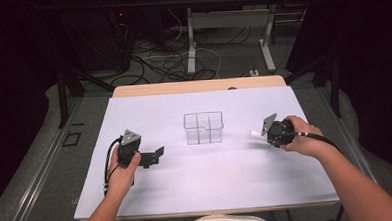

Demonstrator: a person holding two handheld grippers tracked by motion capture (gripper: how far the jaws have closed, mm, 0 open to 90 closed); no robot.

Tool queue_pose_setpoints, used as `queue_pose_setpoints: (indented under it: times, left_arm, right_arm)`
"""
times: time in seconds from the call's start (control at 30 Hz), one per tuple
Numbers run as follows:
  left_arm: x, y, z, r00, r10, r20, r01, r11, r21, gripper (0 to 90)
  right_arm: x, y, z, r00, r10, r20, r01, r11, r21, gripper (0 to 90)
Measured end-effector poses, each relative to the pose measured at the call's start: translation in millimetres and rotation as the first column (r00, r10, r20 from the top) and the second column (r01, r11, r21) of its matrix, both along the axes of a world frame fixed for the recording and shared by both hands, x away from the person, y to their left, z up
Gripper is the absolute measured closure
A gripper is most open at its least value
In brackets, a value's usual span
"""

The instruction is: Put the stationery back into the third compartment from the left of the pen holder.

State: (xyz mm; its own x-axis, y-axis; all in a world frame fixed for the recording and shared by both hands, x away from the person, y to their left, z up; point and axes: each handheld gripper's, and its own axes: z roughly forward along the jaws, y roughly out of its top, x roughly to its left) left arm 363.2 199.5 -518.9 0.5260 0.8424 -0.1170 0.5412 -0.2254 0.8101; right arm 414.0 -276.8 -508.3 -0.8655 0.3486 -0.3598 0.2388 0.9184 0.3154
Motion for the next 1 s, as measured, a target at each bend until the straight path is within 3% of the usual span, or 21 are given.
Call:
queue_pose_setpoints:
  times: [0.07,0.1,0.13,0.17,0.27,0.43,0.47,0.5,0.57,0.6,0.63,0.67,0.8,0.83,0.87,0.9,1.0]
  left_arm:
    - [-0.1,-0.2,0.3,1.0000,0.000,0.000,0.000,1.0000,-0.003,0.3]
    - [-0.2,-0.9,0.1,1.0000,0.006,0.002,-0.006,0.9999,-0.015,0.3]
    - [-0.2,-1.0,0.1,0.9999,0.010,0.001,-0.010,0.9997,-0.022,0.2]
    - [-0.2,-0.9,0.3,0.9999,0.014,0.002,-0.014,0.9996,-0.027,0.3]
    - [0.4,-0.1,1.9,0.9996,0.029,0.001,-0.028,0.9982,-0.052,0.2]
    - [0.9,-0.5,4.0,0.9981,0.061,-0.008,-0.061,0.9950,-0.079,0.2]
    - [1.1,-0.5,4.3,0.9981,0.061,-0.007,-0.061,0.9947,-0.082,0.2]
    - [1.0,-0.6,5.0,0.9978,0.065,-0.009,-0.065,0.9943,-0.084,0.2]
    - [1.3,-0.8,7.4,0.9961,0.089,-0.001,-0.088,0.9915,-0.096,0.2]
    - [1.8,-0.3,8.8,0.9958,0.091,-0.003,-0.091,0.9902,-0.106,0.2]
    - [2.1,0.1,10.1,0.9955,0.094,-0.005,-0.094,0.9895,-0.110,0.2]
    - [2.1,0.0,10.9,0.9954,0.096,-0.004,-0.095,0.9887,-0.115,0.2]
    - [0.1,-1.5,11.8,0.9978,0.065,0.007,-0.064,0.9916,-0.113,0.2]
    - [0.0,-1.9,11.9,0.9980,0.063,0.009,-0.061,0.9918,-0.112,0.2]
    - [-0.1,-2.0,12.2,0.9981,0.060,0.011,-0.059,0.9923,-0.109,0.3]
    - [-0.1,-2.4,12.3,0.9980,0.060,0.018,-0.057,0.9920,-0.112,0.5]
    - [0.0,-3.5,13.0,0.9980,0.058,0.025,-0.055,0.9915,-0.118,2.1]
  right_arm:
    - [-4.1,0.5,7.8,0.9989,-0.039,-0.027,0.039,0.999,-0.005,71.1]
    - [-5.2,0.0,10.5,0.9991,-0.037,-0.019,0.037,0.999,0.006,71.1]
    - [-7.5,0.1,12.6,0.9972,-0.062,-0.043,0.063,0.998,0.028,71.1]
    - [-8.6,-0.5,13.3,0.9969,-0.071,-0.035,0.073,0.996,0.058,71.1]
    - [-12.4,-2.2,18.5,0.9941,-0.104,-0.031,0.106,0.990,0.089,71.1]
    - [-19.5,-3.4,22.3,0.9889,-0.141,-0.046,0.147,0.978,0.150,71.2]
    - [-20.9,-2.9,19.4,0.9884,-0.149,-0.026,0.152,0.967,0.204,71.2]
    - [-22.4,-3.6,23.5,0.9872,-0.155,-0.039,0.159,0.972,0.175,71.2]
    - [-25.3,-3.7,25.9,0.9835,-0.177,-0.039,0.181,0.965,0.192,71.2]
    - [-27.3,-3.7,27.1,0.9807,-0.190,-0.043,0.195,0.958,0.208,71.2]
    - [-28.8,-3.0,23.5,0.9793,-0.201,-0.018,0.198,0.937,0.289,71.2]
    - [-31.7,-3.3,29.9,0.9747,-0.218,-0.050,0.224,0.944,0.244,71.2]
    - [-39.3,-0.8,34.3,0.9697,-0.240,-0.047,0.243,0.925,0.291,71.2]
    - [-40.7,1.1,33.4,0.9696,-0.238,-0.055,0.243,0.911,0.333,71.2]
    - [-41.2,2.2,33.9,0.9710,-0.230,-0.064,0.238,0.907,0.347,71.2]
    - [-42.4,4.3,33.5,0.9720,-0.227,-0.060,0.232,0.894,0.384,71.2]
    - [-45.0,9.8,33.1,0.9715,-0.226,-0.072,0.234,0.869,0.436,71.2]
